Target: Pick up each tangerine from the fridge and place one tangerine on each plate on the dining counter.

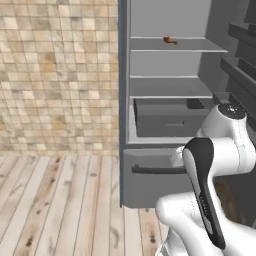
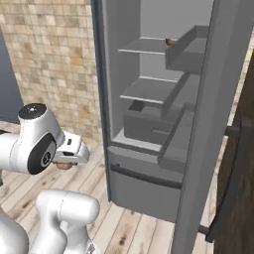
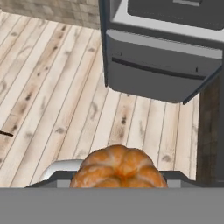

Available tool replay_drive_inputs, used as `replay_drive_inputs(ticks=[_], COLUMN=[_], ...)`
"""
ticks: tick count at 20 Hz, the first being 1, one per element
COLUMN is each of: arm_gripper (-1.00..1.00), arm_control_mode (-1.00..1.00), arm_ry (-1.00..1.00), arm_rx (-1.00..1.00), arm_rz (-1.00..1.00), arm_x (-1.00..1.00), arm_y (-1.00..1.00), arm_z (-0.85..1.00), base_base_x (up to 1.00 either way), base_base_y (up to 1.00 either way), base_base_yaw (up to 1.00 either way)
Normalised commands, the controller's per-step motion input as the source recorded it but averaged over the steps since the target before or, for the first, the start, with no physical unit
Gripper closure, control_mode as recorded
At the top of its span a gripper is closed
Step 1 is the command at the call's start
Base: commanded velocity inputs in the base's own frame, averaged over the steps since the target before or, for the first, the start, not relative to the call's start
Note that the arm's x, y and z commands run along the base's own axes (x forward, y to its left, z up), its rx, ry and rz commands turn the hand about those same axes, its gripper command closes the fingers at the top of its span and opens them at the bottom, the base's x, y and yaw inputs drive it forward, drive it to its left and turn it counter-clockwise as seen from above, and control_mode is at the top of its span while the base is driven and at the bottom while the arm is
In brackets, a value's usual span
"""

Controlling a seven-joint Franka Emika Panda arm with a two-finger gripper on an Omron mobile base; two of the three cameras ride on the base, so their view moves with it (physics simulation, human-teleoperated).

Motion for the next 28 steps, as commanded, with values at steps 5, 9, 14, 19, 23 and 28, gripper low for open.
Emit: replay_drive_inputs(ticks=[5, 9, 14, 19, 23, 28], arm_gripper=[1.0, 1.0, 1.0, 1.0, 1.0, 1.0], arm_control_mode=[1.0, 1.0, 1.0, 1.0, 1.0, 1.0], arm_ry=[0.0, 0.0, 0.0, 0.0, 0.0, 0.0], arm_rx=[0.0, 0.0, 0.0, 0.0, 0.0, 0.0], arm_rz=[0.0, 0.0, 0.0, 0.0, 0.0, 0.0], arm_x=[0.0, 0.0, 0.0, 0.0, 0.0, 0.0], arm_y=[0.0, 0.0, 0.0, 0.0, 0.0, 0.0], arm_z=[0.0, 0.0, 0.0, 0.0, 0.0, 0.0], base_base_x=[-0.81, -0.45, -0.09, -0.07, -0.57, -0.63], base_base_y=[0.42, 0.65, 0.84, 0.83, 0.44, 0.43], base_base_yaw=[0.4, 0.4, 0.32, 0.35, 0.41, 0.41])
